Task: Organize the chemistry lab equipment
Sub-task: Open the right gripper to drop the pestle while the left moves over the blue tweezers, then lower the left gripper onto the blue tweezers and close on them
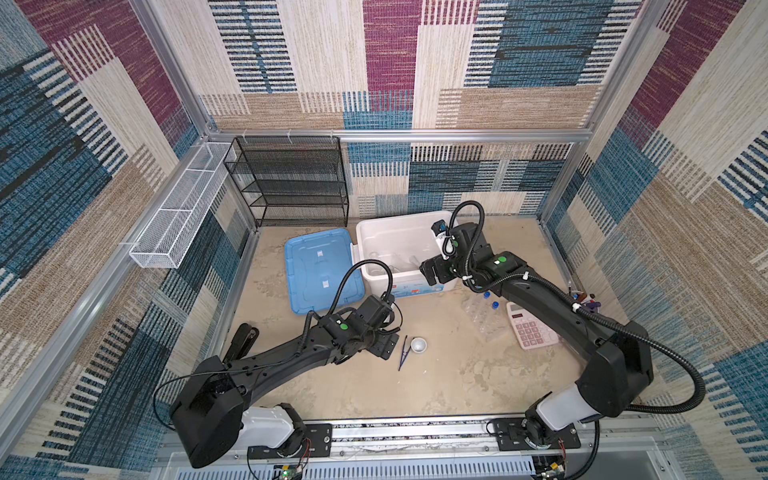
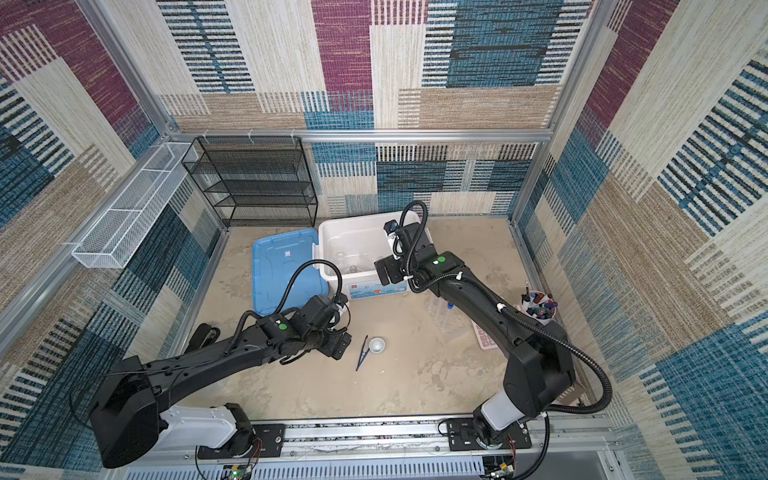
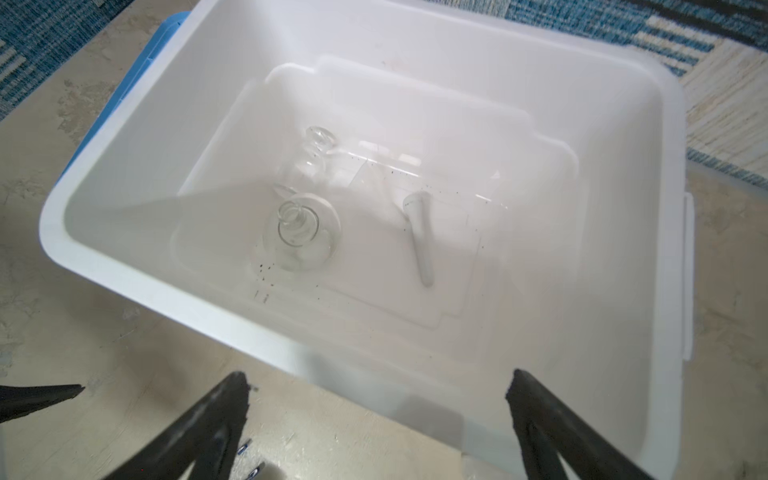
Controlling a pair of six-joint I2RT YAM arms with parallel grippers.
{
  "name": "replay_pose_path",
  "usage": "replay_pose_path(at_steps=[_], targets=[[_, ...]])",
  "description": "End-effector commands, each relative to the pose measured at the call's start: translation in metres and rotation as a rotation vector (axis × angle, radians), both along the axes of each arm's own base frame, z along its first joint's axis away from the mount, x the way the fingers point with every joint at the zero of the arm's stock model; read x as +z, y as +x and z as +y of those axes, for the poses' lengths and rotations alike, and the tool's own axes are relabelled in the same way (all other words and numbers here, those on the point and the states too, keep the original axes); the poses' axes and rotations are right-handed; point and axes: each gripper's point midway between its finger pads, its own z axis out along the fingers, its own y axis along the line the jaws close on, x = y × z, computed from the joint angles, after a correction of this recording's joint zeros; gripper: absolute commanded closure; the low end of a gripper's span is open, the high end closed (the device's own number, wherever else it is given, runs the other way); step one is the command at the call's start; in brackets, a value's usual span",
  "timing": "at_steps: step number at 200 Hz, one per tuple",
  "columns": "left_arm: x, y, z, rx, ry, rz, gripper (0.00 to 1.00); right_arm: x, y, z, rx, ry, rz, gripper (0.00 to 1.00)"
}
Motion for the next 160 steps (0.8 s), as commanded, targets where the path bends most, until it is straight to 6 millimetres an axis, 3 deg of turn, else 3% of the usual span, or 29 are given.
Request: replay_pose_path(at_steps=[1, 52, 98, 160], targets=[[-0.012, -0.016, -0.009, 0.006, -0.017, 0.065, 0.11, 0.003, -0.006, -0.009, -0.066, 0.039, -0.007, 0.01], [-0.03, -0.033, -0.034, 0.002, -0.008, 0.124, 0.19, 0.004, -0.008, -0.014, -0.098, 0.049, -0.012, 0.01], [-0.042, -0.034, -0.053, -0.016, 0.017, 0.148, 0.29, 0.008, -0.004, -0.015, -0.11, 0.048, -0.035, 0.01], [-0.066, -0.033, -0.051, 0.01, 0.09, 0.186, 0.49, 0.011, -0.003, -0.02, -0.122, 0.028, -0.057, 0.0]])
